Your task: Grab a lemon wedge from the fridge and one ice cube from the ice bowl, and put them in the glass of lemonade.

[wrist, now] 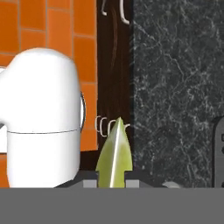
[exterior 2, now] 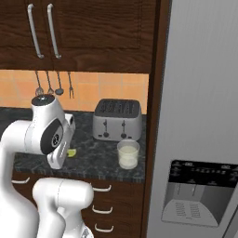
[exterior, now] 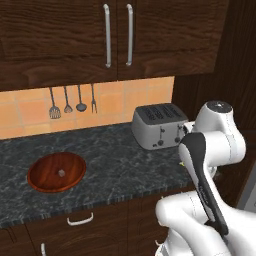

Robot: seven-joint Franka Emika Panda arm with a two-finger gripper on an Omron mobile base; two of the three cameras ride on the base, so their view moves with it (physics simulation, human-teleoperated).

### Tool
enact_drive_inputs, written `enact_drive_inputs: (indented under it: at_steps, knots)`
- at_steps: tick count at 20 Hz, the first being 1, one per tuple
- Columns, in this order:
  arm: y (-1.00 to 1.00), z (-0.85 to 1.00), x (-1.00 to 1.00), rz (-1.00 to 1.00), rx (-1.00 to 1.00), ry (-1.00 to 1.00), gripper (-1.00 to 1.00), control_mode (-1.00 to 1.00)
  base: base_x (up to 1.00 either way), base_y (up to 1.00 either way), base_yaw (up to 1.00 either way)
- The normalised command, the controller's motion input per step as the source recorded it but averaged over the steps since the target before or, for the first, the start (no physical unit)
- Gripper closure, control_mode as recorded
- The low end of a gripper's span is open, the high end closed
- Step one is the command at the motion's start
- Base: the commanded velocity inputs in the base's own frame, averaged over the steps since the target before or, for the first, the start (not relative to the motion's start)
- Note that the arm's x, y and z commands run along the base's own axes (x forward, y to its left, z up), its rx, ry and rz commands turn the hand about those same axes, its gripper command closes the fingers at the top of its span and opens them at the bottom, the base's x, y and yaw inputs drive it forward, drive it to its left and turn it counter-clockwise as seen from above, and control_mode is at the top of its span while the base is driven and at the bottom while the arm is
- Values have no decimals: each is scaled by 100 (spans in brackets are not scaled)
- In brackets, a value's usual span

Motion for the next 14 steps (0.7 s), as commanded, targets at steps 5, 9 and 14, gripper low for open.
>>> enact_drive_inputs:
  at_steps: [5,9,14]
  knots:
    - [4,-2,5,-1,-11,1,100,-100,0,0,0]
    - [0,0,0,0,-11,0,100,-100,0,0,0]
    - [-31,0,6,0,-22,0,100,-100,0,0,0]
